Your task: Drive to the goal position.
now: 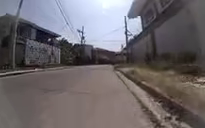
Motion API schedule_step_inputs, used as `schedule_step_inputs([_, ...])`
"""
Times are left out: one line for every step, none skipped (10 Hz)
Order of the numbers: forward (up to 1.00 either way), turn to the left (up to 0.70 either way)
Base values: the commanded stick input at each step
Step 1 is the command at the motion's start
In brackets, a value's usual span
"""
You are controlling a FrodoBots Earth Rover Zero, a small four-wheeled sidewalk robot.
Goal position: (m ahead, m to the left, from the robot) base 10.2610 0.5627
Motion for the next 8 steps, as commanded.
schedule_step_inputs([1.0,0.0])
schedule_step_inputs([1.0,0.0])
schedule_step_inputs([1.0,0.0])
schedule_step_inputs([1.0,0.0])
schedule_step_inputs([1.0,0.0])
schedule_step_inputs([1.0,-0.04])
schedule_step_inputs([1.0,-0.25])
schedule_step_inputs([1.0,-0.4])
